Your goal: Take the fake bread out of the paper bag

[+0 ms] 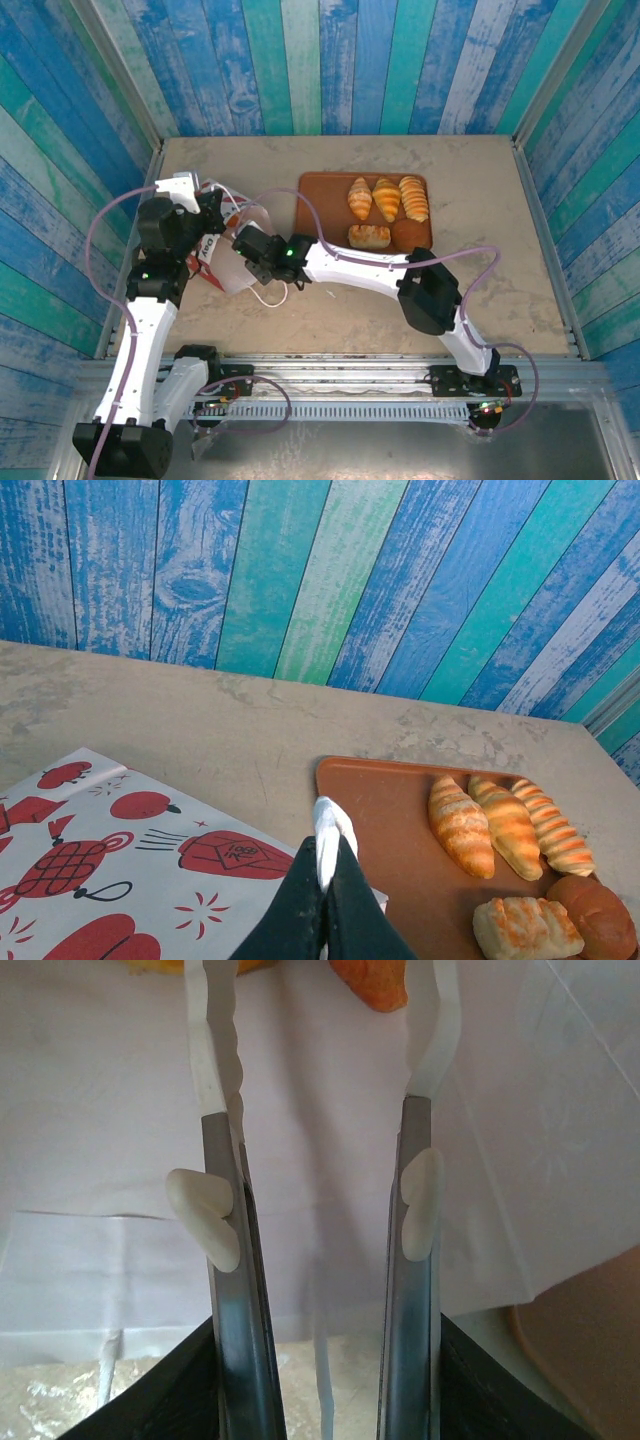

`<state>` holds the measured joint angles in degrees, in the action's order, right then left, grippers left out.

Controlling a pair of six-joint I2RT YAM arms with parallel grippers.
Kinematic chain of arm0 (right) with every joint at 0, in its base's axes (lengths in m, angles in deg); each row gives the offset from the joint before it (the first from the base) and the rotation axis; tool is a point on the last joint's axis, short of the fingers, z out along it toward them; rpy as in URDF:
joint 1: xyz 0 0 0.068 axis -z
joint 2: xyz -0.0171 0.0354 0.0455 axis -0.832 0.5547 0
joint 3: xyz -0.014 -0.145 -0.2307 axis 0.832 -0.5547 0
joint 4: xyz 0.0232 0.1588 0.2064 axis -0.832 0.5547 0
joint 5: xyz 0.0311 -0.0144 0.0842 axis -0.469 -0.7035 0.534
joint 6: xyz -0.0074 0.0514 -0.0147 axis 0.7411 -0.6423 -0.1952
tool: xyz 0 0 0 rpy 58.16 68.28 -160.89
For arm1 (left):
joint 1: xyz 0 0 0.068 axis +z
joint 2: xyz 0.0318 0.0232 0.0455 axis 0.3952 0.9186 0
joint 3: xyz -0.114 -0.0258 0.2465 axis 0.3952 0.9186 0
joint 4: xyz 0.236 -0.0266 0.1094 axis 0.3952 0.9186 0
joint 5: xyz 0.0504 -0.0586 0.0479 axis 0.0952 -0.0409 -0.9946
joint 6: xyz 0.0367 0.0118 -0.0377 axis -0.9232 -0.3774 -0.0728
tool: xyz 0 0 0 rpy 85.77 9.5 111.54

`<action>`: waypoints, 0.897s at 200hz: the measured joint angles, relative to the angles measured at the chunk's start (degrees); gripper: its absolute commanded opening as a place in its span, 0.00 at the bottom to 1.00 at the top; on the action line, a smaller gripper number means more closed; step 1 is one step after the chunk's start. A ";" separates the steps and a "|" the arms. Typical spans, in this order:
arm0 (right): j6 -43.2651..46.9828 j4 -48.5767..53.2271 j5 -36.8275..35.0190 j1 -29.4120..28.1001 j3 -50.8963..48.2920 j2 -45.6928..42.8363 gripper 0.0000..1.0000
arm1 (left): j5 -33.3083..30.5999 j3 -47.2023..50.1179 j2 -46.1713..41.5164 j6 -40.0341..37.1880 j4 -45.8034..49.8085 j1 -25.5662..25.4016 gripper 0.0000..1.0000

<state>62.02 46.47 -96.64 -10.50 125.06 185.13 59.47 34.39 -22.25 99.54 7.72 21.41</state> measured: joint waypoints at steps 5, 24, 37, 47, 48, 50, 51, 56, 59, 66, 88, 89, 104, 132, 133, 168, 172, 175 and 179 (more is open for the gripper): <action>0.02 0.04 -0.02 0.13 0.28 0.26 0.49 | 0.00 0.00 0.00 0.00 0.00 0.00 0.00; 0.37 0.07 -0.66 0.44 1.99 1.86 0.49 | 0.11 0.00 0.00 0.04 -0.04 0.00 0.00; 0.83 0.17 -0.70 0.74 3.37 3.04 0.49 | 0.17 0.00 0.00 0.02 -0.07 0.00 0.00; 1.11 0.42 -0.70 0.96 4.57 3.93 0.50 | 0.20 0.00 0.00 0.02 -0.07 0.00 0.00; 1.18 0.44 -0.68 0.98 4.66 4.02 0.50 | 0.20 0.00 0.00 0.02 -0.07 0.00 0.00; 1.25 0.48 -0.70 1.01 4.94 4.17 0.50 | 0.20 0.00 0.00 0.02 -0.07 0.00 0.00; 1.25 0.52 -0.70 1.01 5.03 4.24 0.50 | 0.20 0.00 0.00 0.02 -0.07 0.00 0.00; 1.33 0.52 -0.68 1.05 5.51 4.68 0.50 | 0.20 0.00 0.00 0.02 -0.07 0.00 0.00; 1.38 0.52 -0.68 1.07 5.68 4.85 0.50 | 0.20 0.00 0.00 0.02 -0.07 0.00 0.00; 1.49 0.57 -0.72 1.22 6.16 5.29 0.50 | 0.20 0.00 0.00 0.02 -0.07 0.00 0.00; 1.49 0.68 -0.81 1.36 6.47 5.97 0.51 | 0.13 0.00 0.00 0.02 -0.04 0.00 0.00; 1.49 0.70 -0.81 1.36 6.47 6.01 0.51 | 0.13 0.00 0.00 0.02 -0.04 0.00 0.00; 1.46 0.70 -0.81 1.36 6.47 6.16 0.51 | -0.13 0.00 0.00 0.04 -0.04 0.00 0.00; 1.51 1.09 -0.79 1.38 8.66 7.43 0.51 | -0.26 0.00 0.00 0.04 -0.07 0.00 0.00; 1.51 1.09 -0.79 1.38 8.74 7.48 0.51 | -0.26 0.00 0.00 0.02 -0.07 0.00 0.00; 1.44 1.09 -0.79 1.53 10.23 9.11 0.51 | -0.28 0.00 -0.04 0.04 -0.07 0.00 0.00; 1.42 1.14 -0.79 1.55 10.23 9.25 0.51 | -0.28 0.00 -0.04 0.04 -0.07 0.00 0.00; 1.38 1.14 -0.72 1.62 10.23 9.38 0.51 | -0.31 0.00 -0.07 0.04 -0.07 0.00 0.00; 1.31 1.14 -0.68 1.66 10.23 9.49 0.51 | -0.33 0.00 -0.07 0.04 -0.07 0.00 0.00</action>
<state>63.33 47.61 -97.31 -8.84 135.29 194.61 59.14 34.39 -22.32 99.58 7.66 21.41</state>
